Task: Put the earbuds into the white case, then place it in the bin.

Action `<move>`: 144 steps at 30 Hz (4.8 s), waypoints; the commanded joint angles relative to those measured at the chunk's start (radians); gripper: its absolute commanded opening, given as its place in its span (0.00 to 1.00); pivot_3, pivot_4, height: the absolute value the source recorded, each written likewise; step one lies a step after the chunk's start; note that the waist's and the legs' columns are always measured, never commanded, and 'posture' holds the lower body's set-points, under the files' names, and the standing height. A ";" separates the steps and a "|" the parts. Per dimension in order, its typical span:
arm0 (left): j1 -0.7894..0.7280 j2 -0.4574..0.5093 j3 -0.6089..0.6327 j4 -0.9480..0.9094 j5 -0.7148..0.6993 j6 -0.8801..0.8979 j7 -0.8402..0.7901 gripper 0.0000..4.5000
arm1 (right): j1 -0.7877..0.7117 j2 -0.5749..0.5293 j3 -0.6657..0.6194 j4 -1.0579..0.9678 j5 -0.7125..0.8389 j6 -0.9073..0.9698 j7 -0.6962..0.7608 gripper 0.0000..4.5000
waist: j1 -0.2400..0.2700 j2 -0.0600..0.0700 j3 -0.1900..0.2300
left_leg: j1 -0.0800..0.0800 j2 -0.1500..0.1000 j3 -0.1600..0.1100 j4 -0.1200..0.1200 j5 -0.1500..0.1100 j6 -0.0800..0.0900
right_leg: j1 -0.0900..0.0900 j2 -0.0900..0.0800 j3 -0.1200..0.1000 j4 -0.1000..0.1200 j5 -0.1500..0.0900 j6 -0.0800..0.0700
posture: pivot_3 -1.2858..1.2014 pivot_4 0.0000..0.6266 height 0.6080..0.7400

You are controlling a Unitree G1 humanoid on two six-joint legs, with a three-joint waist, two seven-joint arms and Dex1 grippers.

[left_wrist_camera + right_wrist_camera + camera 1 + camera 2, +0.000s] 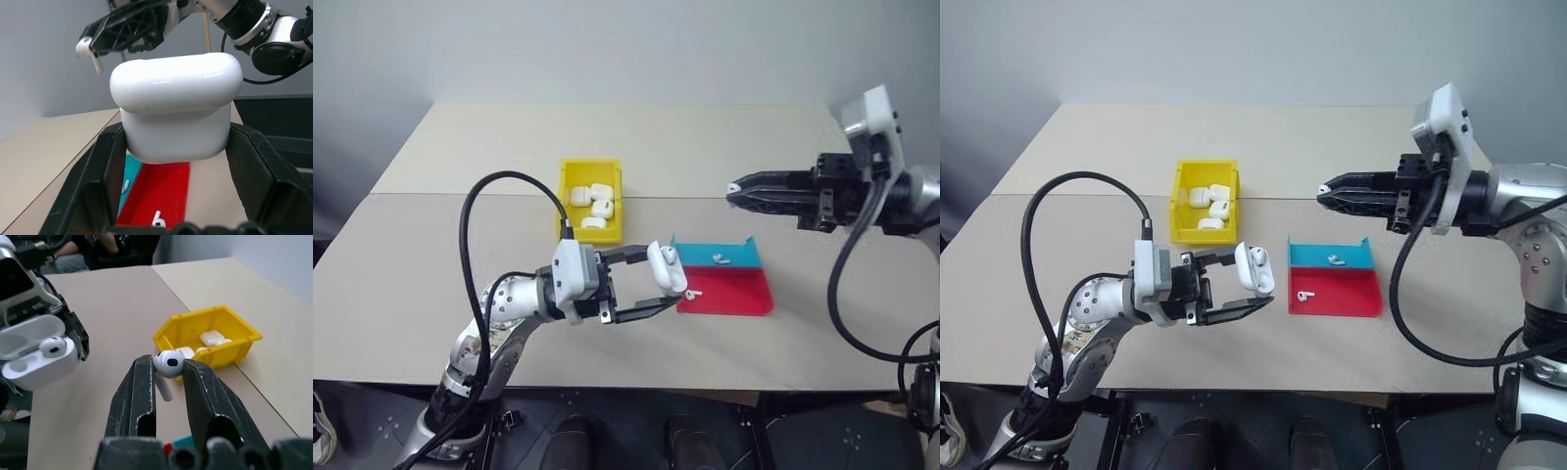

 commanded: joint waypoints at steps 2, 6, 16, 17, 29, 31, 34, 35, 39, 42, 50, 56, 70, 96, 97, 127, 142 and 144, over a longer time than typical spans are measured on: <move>-0.025 -0.023 -0.007 -0.007 -0.002 -0.014 -0.001 0.62 | 0.042 -0.001 -0.135 -0.104 0.167 0.052 -0.051 0.14 | 0.002 0.000 0.000 | 0.000 0.000 0.000 0.000 0.000 0.000 | 0.000 0.000 0.000 0.000 0.000 0.000 | 0.52 0.24 1.00; -0.034 -0.037 -0.012 0.017 0.001 -0.022 -0.016 0.62 | 0.114 0.041 -0.227 -0.179 0.300 0.032 -0.113 0.14 | 0.001 0.000 0.000 | 0.000 0.000 0.000 0.001 0.000 0.000 | 0.001 0.000 0.000 0.000 0.000 0.000 | 0.52 0.24 1.00; -0.065 -0.088 -0.022 0.094 -0.001 -0.049 -0.052 0.62 | 0.267 0.132 -0.206 -0.299 0.440 -0.038 -0.243 0.14 | -0.002 -0.001 -0.001 | 0.001 0.000 -0.001 0.003 0.000 0.001 | 0.002 0.001 0.000 0.001 0.000 0.000 | 0.52 0.24 1.00; -0.064 -0.089 -0.022 0.096 -0.002 -0.048 -0.054 0.62 | 0.279 0.133 -0.198 -0.306 0.441 -0.044 -0.245 0.14 | -0.002 -0.001 -0.001 | 0.001 0.000 -0.001 0.003 0.000 0.001 | 0.002 0.001 0.000 0.001 0.000 0.000 | 0.52 0.24 1.00; -0.058 -0.102 -0.012 0.154 0.002 -0.107 -0.106 0.62 | 0.357 0.132 -0.109 -0.351 0.481 -0.054 -0.335 0.14 | 0.000 -0.001 -0.001 | 0.000 0.000 -0.001 0.004 -0.001 0.001 | 0.002 0.001 0.000 0.000 0.000 0.001 | 0.52 0.24 1.00; -0.061 -0.105 -0.014 0.158 0.005 -0.110 -0.104 0.62 | 0.366 0.128 -0.103 -0.357 0.498 -0.049 -0.338 0.14 | 0.000 -0.001 -0.001 | 0.000 0.000 -0.001 0.003 -0.001 0.001 | 0.002 0.001 0.000 0.000 0.000 0.001 | 0.52 0.24 1.00; -0.062 -0.109 -0.017 0.169 0.014 -0.122 -0.105 0.62 | 0.375 0.128 -0.089 -0.365 0.532 -0.045 -0.357 0.14 | 0.000 -0.001 -0.001 | 0.000 0.000 -0.001 0.004 -0.001 0.001 | 0.002 0.001 0.000 0.000 0.000 0.001 | 0.52 0.24 1.00; -0.062 -0.111 -0.018 0.172 0.018 -0.125 -0.105 0.62 | 0.376 0.128 -0.085 -0.367 0.541 -0.045 -0.364 0.14 | 0.000 -0.001 -0.001 | 0.000 0.000 -0.001 0.004 -0.001 0.001 | 0.002 0.001 0.000 0.000 0.000 0.001 | 0.52 0.24 1.00; -0.063 -0.120 -0.020 0.178 0.024 -0.133 -0.099 0.62 | 0.394 0.129 -0.059 -0.386 0.544 -0.052 -0.376 0.14 | 0.000 -0.001 -0.001 | 0.000 0.000 -0.001 0.004 -0.001 0.001 | 0.002 0.001 0.000 0.000 0.000 0.001 | 0.52 0.24 1.00; -0.064 -0.121 -0.019 0.173 0.023 -0.130 -0.102 0.62 | 0.404 0.128 -0.045 -0.388 0.522 -0.063 -0.376 0.14 | 0.000 -0.001 -0.001 | 0.000 0.000 -0.001 0.004 -0.001 0.001 | 0.002 0.001 0.000 0.000 0.000 0.001 | 0.52 0.24 1.00; -0.064 -0.112 -0.014 0.159 0.011 -0.124 -0.112 0.62 | 0.415 0.127 -0.030 -0.372 0.460 -0.098 -0.353 0.14 | 0.000 -0.001 -0.001 | 0.000 0.000 -0.001 0.004 -0.001 0.001 | 0.002 0.001 0.000 0.000 0.000 0.001 | 0.52 0.24 1.00; -0.068 -0.121 -0.016 0.166 0.017 -0.133 -0.107 0.62 | 0.417 0.127 -0.014 -0.372 0.456 -0.103 -0.351 0.14 | 0.000 -0.001 -0.001 | 0.000 0.000 -0.001 0.004 -0.001 0.001 | 0.002 0.001 0.000 0.000 0.000 0.001 | 0.52 0.24 1.00; -0.071 -0.126 -0.012 0.170 0.017 -0.137 -0.114 0.62 | 0.448 0.127 0.008 -0.376 0.377 -0.144 -0.321 0.14 | 0.000 -0.001 -0.001 | 0.000 0.000 -0.001 0.004 -0.001 0.001 | 0.002 0.001 0.000 0.000 0.000 0.001 | 0.52 0.24 1.00; -0.148 -0.154 -0.043 0.286 0.107 -0.149 -0.090 0.62 | 0.319 -0.048 -0.075 -0.326 0.422 -0.181 -0.219 0.56 | -0.002 -0.001 -0.001 | 0.000 0.000 -0.001 0.004 -0.001 0.001 | 0.002 0.001 0.000 0.000 0.000 0.001 | 0.52 0.24 1.00; -0.155 -0.159 -0.046 0.289 0.112 -0.146 -0.088 0.62 | 0.296 -0.061 -0.064 -0.331 0.417 -0.180 -0.216 0.48 | -0.002 -0.001 -0.001 | 0.000 0.000 -0.001 0.004 -0.001 0.001 | 0.002 0.001 0.000 0.000 0.000 0.001 | 0.52 0.24 1.00; -0.133 -0.175 -0.056 0.250 0.108 -0.174 -0.098 0.62 | 0.122 -0.154 0.221 -0.410 -0.008 -0.185 -0.160 0.01 | 0.001 -0.001 -0.001 | -0.001 0.000 -0.001 0.004 -0.001 0.002 | 0.001 0.000 0.000 0.000 0.000 0.001 | 0.52 0.24 1.00; -0.129 -0.166 -0.044 0.245 0.099 -0.173 -0.104 0.62 | 0.207 -0.196 0.149 -0.393 -0.023 -0.210 -0.130 0.01 | 0.001 -0.001 -0.001 | -0.001 0.000 -0.001 0.004 -0.001 0.002 | 0.001 0.000 0.000 0.000 0.000 0.001 | 0.52 0.24 1.00; -0.121 -0.161 -0.038 0.238 0.099 -0.170 -0.100 0.62 | 0.199 -0.187 0.094 -0.375 0.025 -0.199 -0.134 0.01 | 0.001 -0.001 -0.001 | -0.001 0.000 -0.001 0.004 -0.001 0.002 | 0.001 0.000 0.000 0.000 0.000 0.001 | 0.52 0.24 1.00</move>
